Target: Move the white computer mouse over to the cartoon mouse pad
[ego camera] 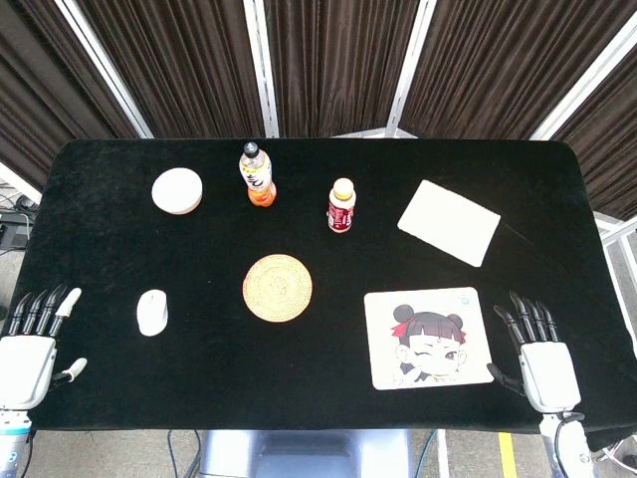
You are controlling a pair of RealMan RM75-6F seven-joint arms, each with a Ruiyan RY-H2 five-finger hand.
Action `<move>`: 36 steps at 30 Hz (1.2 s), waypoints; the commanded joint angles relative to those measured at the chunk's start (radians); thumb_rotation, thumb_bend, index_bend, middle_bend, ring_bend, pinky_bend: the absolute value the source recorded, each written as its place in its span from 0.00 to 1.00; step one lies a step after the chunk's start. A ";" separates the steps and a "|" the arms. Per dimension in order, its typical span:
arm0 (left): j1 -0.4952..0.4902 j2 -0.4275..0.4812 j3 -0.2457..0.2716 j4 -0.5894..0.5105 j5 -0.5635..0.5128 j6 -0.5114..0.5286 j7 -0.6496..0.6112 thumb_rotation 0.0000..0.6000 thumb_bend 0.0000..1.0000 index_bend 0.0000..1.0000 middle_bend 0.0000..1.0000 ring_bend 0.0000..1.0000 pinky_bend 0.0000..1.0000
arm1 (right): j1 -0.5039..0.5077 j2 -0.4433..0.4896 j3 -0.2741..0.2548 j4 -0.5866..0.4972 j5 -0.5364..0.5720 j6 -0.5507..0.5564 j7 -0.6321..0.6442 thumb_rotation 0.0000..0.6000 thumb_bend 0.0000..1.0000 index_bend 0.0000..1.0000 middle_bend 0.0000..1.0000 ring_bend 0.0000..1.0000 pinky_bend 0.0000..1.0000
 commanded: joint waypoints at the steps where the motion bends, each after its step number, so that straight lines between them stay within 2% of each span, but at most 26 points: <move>1: -0.001 0.000 0.000 0.000 0.000 -0.001 0.001 1.00 0.00 0.00 0.00 0.00 0.00 | 0.000 0.000 -0.001 0.000 -0.002 0.001 0.001 1.00 0.14 0.15 0.00 0.00 0.00; 11: -0.002 0.003 -0.002 0.004 -0.002 -0.002 0.002 1.00 0.00 0.00 0.00 0.00 0.00 | 0.000 0.001 0.001 -0.004 -0.002 0.002 -0.002 1.00 0.14 0.15 0.00 0.00 0.00; 19: -0.012 0.005 -0.001 0.012 -0.028 -0.043 0.021 1.00 0.00 0.00 0.00 0.00 0.00 | -0.001 0.000 -0.001 -0.004 0.000 -0.001 -0.006 1.00 0.14 0.15 0.00 0.00 0.00; 28: -0.077 0.000 -0.017 0.035 -0.051 -0.148 0.093 1.00 0.00 0.00 0.00 0.00 0.00 | -0.001 0.001 -0.004 -0.007 -0.004 -0.002 -0.002 1.00 0.14 0.15 0.00 0.00 0.00; 36: -0.160 -0.024 -0.040 0.098 -0.077 -0.260 0.165 1.00 0.00 0.00 0.00 0.00 0.00 | -0.001 0.003 -0.005 -0.010 -0.005 -0.004 0.000 1.00 0.14 0.15 0.00 0.00 0.00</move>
